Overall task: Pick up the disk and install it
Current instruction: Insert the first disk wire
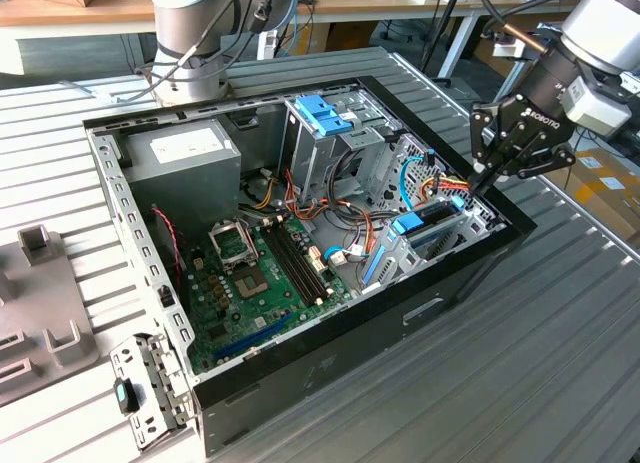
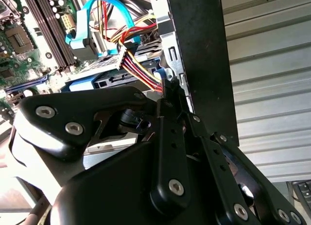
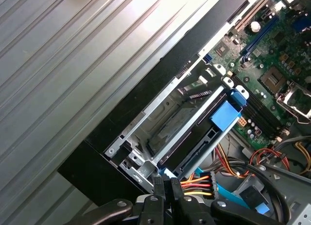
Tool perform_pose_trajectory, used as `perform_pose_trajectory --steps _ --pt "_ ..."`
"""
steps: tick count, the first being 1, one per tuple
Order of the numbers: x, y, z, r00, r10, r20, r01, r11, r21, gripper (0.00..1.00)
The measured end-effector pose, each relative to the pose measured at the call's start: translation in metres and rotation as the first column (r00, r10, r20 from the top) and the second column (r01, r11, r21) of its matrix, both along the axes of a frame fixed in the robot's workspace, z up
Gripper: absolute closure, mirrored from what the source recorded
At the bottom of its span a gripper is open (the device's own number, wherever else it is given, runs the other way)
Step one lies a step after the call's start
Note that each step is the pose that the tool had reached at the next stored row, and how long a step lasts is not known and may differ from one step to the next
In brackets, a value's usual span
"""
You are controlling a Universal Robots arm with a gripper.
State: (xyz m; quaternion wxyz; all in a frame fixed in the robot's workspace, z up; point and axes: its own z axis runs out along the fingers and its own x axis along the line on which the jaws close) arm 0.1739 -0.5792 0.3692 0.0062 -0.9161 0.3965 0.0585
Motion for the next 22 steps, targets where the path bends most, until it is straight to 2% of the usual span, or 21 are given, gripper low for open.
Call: perform_pose_trajectory --steps 22 --pt "-0.0174 0.0000 0.0000 1.0000 0.000 0.0000 0.000 1.0000 -0.0001 0.83"
